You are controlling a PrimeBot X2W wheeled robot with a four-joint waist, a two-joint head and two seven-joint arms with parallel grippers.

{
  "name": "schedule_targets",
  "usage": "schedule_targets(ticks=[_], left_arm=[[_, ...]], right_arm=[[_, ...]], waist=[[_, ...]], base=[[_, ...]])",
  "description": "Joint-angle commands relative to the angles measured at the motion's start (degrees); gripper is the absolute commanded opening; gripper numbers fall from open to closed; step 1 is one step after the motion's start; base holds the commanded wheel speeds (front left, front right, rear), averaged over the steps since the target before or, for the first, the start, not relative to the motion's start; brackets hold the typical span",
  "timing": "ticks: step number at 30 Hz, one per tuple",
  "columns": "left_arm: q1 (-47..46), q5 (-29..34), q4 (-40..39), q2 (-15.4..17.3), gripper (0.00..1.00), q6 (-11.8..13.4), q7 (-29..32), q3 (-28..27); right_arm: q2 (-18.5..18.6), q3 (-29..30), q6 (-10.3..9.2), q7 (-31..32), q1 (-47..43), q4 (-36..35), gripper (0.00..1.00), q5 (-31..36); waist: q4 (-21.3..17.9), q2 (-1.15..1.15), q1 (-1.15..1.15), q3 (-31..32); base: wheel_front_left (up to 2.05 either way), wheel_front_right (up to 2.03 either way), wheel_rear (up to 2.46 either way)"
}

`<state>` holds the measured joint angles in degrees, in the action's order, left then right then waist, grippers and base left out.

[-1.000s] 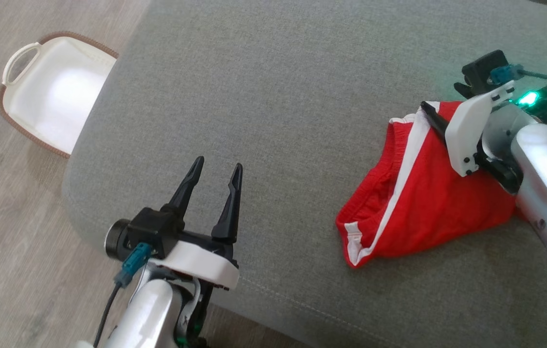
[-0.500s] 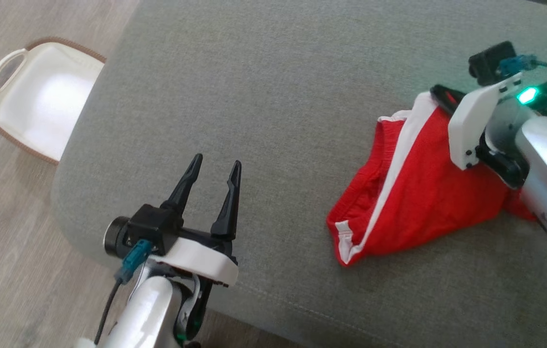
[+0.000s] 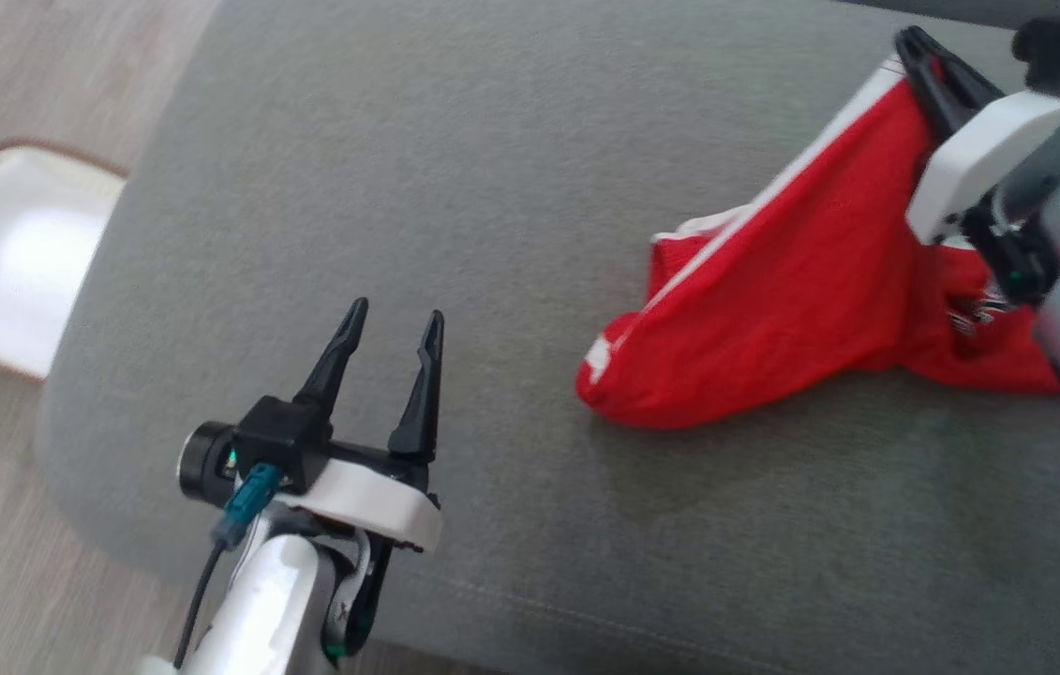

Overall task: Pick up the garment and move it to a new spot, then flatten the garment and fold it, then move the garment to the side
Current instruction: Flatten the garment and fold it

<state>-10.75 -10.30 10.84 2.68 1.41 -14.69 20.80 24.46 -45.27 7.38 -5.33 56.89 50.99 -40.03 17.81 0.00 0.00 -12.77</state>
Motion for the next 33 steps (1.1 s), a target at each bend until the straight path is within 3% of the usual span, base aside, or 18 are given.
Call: schedule_targets(ticks=[1,9,16,21,28,29,30,33], left_arm=[[-0.86,0.63,-1.62,0.20,1.00,-0.25,-0.30,-2.53],[1.88,3.21,-1.22,0.21,1.00,-1.25,-0.30,-6.19],[3.29,4.12,-1.68,0.21,1.00,-1.70,-0.30,-8.15],[3.63,4.24,-1.80,0.21,1.00,-1.85,-0.30,-8.80],[4.30,4.25,-1.71,0.21,1.00,-2.04,-0.30,-9.24],[4.22,4.25,-1.67,0.21,1.00,-2.13,-0.30,-9.15],[4.12,4.26,-1.63,0.21,1.00,-2.20,-0.30,-9.06],[3.85,4.25,-1.49,0.21,1.00,-2.43,-0.30,-8.68]], right_arm=[[-0.66,0.53,0.11,-1.29,-0.52,-1.66,0.00,0.11],[-1.19,7.37,0.11,-5.54,-11.52,-7.29,0.00,-1.11],[-1.86,16.71,0.11,-5.55,-26.65,-14.12,0.00,2.13],[-4.65,23.26,0.11,-4.22,-35.71,-18.51,0.00,6.16],[-11.14,36.25,0.11,-0.19,-46.95,-24.56,0.00,16.76],[-11.92,37.76,0.11,0.30,-47.81,-25.52,0.61,18.80],[-12.94,39.42,0.11,0.69,-48.53,-26.57,1.00,20.48],[-16.04,42.49,0.11,1.68,-49.58,-30.79,1.00,23.44]], waist=[[-2.31,0.00,0.00,1.76],[-11.57,0.00,0.00,6.93],[-18.16,0.00,0.00,8.28],[-20.65,0.00,0.00,8.40],[-23.22,0.00,0.00,8.43],[-23.26,0.00,0.00,8.38],[-23.25,0.00,0.00,8.36],[-22.77,0.00,0.00,8.42]], base=[[0.00,0.00,0.00],[0.00,0.00,0.00],[0.00,0.00,0.00],[0.00,0.00,0.00],[0.00,0.00,0.00],[0.00,0.00,0.00],[0.00,0.00,0.00],[0.00,0.00,0.00]])
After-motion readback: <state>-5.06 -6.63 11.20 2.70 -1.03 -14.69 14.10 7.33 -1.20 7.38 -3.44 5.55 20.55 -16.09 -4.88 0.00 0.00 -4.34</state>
